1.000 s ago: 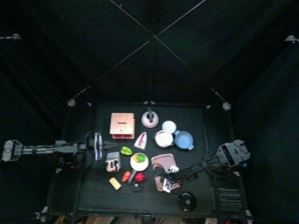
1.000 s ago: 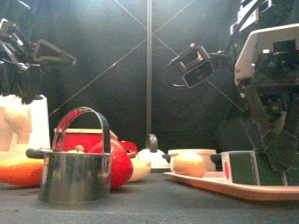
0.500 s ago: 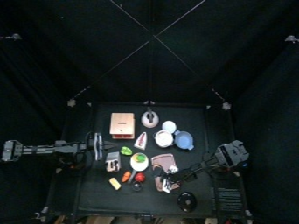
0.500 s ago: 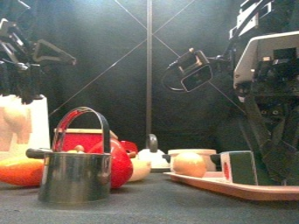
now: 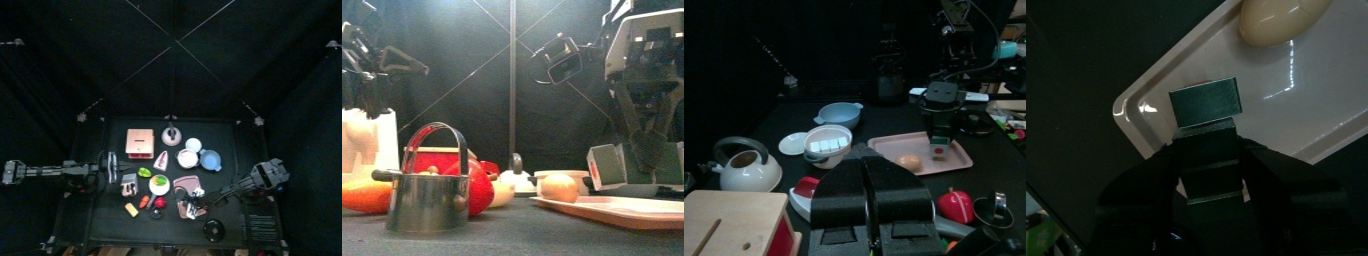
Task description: Grab green sushi roll
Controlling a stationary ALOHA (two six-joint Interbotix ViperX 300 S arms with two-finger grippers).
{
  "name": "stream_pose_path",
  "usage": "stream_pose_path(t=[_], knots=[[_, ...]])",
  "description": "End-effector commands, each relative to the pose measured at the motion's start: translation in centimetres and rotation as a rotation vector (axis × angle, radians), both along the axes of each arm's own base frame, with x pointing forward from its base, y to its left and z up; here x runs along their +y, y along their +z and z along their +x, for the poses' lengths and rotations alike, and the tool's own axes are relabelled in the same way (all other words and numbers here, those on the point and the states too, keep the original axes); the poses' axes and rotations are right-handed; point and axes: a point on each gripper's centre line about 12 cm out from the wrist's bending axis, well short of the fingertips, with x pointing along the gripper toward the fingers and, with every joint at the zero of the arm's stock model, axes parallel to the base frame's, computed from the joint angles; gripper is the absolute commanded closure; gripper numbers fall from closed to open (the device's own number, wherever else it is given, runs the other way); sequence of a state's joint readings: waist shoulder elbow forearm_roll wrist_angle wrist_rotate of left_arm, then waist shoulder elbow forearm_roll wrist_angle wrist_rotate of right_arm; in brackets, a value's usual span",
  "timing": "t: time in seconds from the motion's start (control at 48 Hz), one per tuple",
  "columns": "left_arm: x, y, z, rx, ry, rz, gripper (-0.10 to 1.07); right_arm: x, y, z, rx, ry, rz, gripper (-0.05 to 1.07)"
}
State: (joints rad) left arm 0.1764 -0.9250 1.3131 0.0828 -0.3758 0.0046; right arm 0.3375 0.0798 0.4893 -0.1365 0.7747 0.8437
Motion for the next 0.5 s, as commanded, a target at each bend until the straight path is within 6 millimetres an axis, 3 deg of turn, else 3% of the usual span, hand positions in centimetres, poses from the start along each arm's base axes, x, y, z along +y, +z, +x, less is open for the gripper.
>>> stream_pose_path(t=[0.0, 0.479], knots=[[0.09, 0.51, 0.20, -0.014, 0.003, 0.001, 0.99, -0.01, 2.20, 0.50, -0.064, 0.000, 0.016, 0.44], [0.09, 0.40, 0.20, -0.009, 0.003, 0.000, 0.99, -0.17, 2.47, 0.90, -0.089, 0.002, 0.021, 0.44]])
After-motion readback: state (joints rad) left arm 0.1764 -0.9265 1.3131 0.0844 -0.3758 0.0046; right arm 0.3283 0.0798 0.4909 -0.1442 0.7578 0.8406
